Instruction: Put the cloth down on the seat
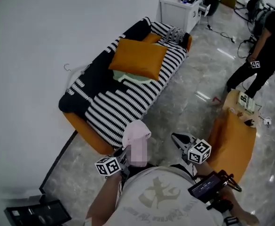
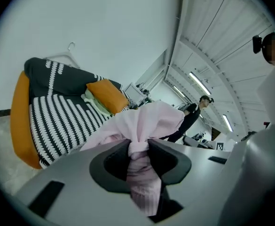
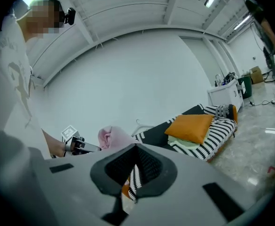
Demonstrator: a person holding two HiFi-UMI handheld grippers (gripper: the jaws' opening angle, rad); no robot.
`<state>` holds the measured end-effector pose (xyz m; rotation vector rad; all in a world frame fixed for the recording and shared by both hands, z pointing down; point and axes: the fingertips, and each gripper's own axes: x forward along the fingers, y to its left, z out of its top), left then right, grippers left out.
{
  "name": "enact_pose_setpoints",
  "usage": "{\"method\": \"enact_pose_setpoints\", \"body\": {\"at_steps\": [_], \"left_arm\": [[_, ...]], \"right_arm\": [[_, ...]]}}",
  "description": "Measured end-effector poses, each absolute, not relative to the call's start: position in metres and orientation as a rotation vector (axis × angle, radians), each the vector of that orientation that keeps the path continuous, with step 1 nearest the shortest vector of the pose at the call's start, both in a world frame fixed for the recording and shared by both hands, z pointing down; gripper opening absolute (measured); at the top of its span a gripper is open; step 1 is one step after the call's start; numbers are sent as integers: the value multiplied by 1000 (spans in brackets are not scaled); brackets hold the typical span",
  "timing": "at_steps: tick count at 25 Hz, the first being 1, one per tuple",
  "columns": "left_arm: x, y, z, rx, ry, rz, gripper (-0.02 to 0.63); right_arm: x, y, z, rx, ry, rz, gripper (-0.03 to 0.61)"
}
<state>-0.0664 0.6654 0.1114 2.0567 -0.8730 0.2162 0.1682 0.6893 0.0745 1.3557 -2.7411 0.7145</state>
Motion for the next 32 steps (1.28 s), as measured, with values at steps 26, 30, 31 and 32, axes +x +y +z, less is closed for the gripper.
{"method": "enact_pose_setpoints", "body": {"at_steps": [26, 30, 31, 32], "left_arm": [[-66, 671, 94, 2057, -1008, 168, 121], [-60, 678, 92, 2052, -1014, 177, 121], [-60, 679, 92, 2048, -1012, 180, 121], [-61, 679, 93, 2045, -1009, 185, 120]], "right_arm": [[181, 687, 87, 1360, -2738, 797, 15], [182, 692, 92, 1351, -2736, 823, 15], [179, 692, 92, 1346, -2735, 827, 15], [176, 692, 92, 1340, -2735, 831, 15]]}}
